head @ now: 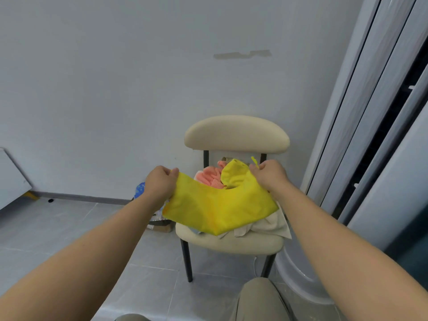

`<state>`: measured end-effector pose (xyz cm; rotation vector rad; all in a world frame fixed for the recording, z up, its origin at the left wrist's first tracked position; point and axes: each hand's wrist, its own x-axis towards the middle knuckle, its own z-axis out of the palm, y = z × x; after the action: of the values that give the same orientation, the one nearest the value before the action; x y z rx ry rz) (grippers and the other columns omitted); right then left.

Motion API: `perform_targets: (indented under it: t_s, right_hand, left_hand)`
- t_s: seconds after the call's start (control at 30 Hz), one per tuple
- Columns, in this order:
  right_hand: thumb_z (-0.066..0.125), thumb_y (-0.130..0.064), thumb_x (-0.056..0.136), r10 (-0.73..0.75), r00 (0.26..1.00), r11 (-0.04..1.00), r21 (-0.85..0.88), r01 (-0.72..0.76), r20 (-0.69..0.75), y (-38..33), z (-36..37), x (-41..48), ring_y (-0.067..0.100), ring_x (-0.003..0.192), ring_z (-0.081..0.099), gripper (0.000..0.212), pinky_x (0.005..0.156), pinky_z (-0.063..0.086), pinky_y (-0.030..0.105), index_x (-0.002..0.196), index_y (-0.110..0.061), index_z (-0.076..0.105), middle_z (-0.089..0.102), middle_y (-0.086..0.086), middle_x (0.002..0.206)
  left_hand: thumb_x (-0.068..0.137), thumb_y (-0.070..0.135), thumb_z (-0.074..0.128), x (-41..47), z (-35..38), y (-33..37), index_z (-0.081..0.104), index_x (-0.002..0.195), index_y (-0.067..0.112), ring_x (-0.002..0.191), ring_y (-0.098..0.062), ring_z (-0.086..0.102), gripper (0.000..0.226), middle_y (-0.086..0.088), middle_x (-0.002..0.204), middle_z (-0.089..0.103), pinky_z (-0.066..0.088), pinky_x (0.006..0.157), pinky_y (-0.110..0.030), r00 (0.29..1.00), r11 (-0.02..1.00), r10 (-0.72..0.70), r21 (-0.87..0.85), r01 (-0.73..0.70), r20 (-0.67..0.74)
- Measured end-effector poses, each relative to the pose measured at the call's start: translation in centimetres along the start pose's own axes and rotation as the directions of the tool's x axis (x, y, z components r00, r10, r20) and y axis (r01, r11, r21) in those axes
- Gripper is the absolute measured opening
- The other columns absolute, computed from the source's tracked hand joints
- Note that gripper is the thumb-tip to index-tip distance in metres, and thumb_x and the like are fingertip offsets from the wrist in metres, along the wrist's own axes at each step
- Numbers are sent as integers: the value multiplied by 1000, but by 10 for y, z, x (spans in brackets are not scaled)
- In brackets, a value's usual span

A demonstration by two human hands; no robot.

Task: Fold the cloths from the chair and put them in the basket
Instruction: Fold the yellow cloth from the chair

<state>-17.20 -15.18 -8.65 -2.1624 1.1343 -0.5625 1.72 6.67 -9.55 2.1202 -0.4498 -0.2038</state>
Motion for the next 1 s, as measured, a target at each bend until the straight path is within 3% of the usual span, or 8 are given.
perform_targets:
  t_s: [0.17, 0.3, 0.43, 0.53, 0.63, 0.73, 0.87, 1.0]
  right_hand:
    - [73, -28, 88, -2, 988, 968, 247, -37, 156, -22, 31, -28, 39, 77, 68, 36, 72, 58, 59, 79, 6, 66, 57, 19, 71]
    - [70, -22, 90, -106, 976, 950, 310, 42, 193, -39, 44, -40, -1, 60, 44, 31, 54, 39, 26, 65, -12, 54, 48, -12, 50]
    - [70, -28, 92, -178, 969, 905, 414, 93, 172, -51, 45, -52, 9, 126, 54, 22, 68, 62, 46, 82, -8, 76, 71, 1, 117]
    - [70, -25, 93, -221, 960, 902, 410, 135, 171, -54, 47, -55, 13, 143, 43, 15, 96, 55, 55, 85, -14, 77, 73, 4, 103]
    - [71, -24, 90, -233, 953, 896, 423, 133, 192, -56, 46, -58, 19, 139, 49, 14, 92, 57, 52, 80, -17, 77, 57, -17, 72]
    - [66, -19, 93, -230, 946, 884, 456, 105, 227, -62, 46, -61, 27, 136, 52, 21, 79, 62, 51, 76, -18, 78, 58, -21, 82]
    - [48, -3, 102, -215, 915, 857, 516, 8, 342, -69, 35, -69, 29, 80, 74, 26, 63, 64, 45, 107, -2, 74, 71, 9, 97]
    - [55, 3, 97, -220, 911, 848, 530, 2, 349, -67, 34, -68, 31, 76, 73, 24, 63, 65, 41, 118, 2, 68, 71, 17, 92]
  left_hand:
    - [102, 33, 62, -23, 9, 28, 59, 94, 8, 62, -31, 74, 26, -16, 80, 72, 65, 69, -49, 981, 985, 0, -167, 32, 192]
    - [98, 32, 67, -35, 13, 41, 63, 93, 5, 65, -29, 76, 28, -16, 81, 74, 65, 69, -47, 970, 986, 61, -163, -22, 236]
    - [92, 39, 73, -45, 15, 46, 65, 85, 5, 65, -28, 76, 36, -16, 79, 75, 65, 69, -45, 965, 984, 92, -172, -50, 247]
    - [95, 36, 71, -45, 17, 44, 65, 86, 6, 66, -27, 76, 32, -15, 79, 75, 65, 70, -47, 967, 980, 94, -195, -47, 239]
    - [97, 34, 68, -45, 17, 43, 65, 88, 7, 66, -25, 77, 28, -13, 80, 76, 65, 70, -47, 968, 982, 95, -180, -53, 232]
    - [98, 32, 67, -44, 18, 41, 66, 89, 6, 67, -27, 77, 27, -14, 80, 76, 65, 71, -48, 966, 978, 89, -207, -39, 241]
    - [93, 35, 73, -42, 16, 41, 67, 92, 6, 71, -29, 77, 30, -14, 81, 77, 65, 74, -48, 960, 964, 76, -266, -1, 270]
    - [84, 27, 83, -41, 10, 39, 68, 99, 6, 76, -29, 78, 30, -15, 85, 78, 64, 75, -43, 929, 964, 94, -265, 4, 358]
